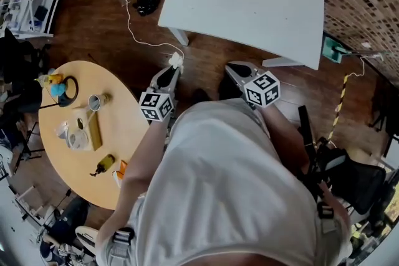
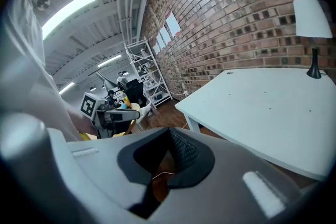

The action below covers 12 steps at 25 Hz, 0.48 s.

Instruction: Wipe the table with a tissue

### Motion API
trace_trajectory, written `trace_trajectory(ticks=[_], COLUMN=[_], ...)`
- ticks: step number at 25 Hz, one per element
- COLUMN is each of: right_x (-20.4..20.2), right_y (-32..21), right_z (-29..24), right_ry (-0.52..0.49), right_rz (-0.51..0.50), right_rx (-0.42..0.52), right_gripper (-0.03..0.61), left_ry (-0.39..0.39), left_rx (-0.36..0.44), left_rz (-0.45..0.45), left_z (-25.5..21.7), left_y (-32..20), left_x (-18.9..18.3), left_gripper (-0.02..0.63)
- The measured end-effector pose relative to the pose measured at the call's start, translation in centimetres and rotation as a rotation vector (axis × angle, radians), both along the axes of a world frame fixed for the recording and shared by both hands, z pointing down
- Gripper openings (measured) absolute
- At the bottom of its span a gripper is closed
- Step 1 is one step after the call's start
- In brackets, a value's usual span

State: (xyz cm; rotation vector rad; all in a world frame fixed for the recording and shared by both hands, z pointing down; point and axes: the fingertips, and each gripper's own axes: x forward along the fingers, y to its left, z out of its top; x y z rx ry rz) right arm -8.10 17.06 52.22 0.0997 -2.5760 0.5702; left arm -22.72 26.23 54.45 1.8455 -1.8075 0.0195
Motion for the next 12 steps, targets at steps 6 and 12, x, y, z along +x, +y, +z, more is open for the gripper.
trace_trajectory(ticks=[6, 12], right_x=[1.5, 2.2], right_y=[-5.3, -11.6], right_z=[-0.1, -0.3], right_ry=[-0.034, -0.074], right_rz=[0.079, 0.110], right_rx=[-0.031, -0.046], right_gripper=[0.008, 0.008], left_ry=[0.002, -0.047], left_rx=[-0.028, -0.088], left_rz=[0.091, 0.118], left_z=[-0.6, -0.2], left_y=[-6.2, -12.3], left_x=[2.1, 2.4], left_gripper=[0.064, 0.066])
